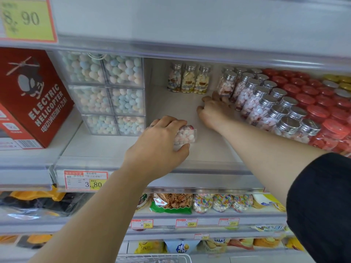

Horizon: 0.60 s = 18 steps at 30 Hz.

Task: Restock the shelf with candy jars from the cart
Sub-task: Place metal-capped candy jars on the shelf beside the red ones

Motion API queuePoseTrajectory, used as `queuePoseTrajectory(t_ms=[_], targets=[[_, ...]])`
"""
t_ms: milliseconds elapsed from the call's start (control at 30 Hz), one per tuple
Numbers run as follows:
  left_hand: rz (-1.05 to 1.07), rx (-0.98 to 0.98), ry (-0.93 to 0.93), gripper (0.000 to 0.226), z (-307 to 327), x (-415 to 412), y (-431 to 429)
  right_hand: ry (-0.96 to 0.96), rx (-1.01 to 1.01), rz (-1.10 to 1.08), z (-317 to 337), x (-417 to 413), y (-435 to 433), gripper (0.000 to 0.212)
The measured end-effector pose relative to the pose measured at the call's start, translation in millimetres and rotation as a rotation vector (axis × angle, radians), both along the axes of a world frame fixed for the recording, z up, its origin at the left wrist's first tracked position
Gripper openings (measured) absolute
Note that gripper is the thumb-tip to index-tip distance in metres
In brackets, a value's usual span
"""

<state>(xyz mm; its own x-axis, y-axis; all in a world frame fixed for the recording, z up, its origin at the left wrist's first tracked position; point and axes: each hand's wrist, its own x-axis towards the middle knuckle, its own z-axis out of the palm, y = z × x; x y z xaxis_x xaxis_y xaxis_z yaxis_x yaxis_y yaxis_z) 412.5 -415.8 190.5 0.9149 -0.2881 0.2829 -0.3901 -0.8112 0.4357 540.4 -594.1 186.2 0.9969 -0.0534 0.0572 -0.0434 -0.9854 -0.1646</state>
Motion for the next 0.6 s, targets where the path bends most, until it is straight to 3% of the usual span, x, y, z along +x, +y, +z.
queuePoseTrajectory(t_ms=[433,500,600], targets=[[0.0,-0.011,-0.003,0.058,-2,1,0,-0.008,0.009,0.043,-1,0,-9,0.05],[0.0,-0.03,0.015,0.067,-2,1,0,-0.112,0.103,0.126,1,-12,-12,0.045],[-0.002,-0.091,0.048,0.084,-1,-1,0,-0.177,0.51,0.25,11,-47,-13,0.038]])
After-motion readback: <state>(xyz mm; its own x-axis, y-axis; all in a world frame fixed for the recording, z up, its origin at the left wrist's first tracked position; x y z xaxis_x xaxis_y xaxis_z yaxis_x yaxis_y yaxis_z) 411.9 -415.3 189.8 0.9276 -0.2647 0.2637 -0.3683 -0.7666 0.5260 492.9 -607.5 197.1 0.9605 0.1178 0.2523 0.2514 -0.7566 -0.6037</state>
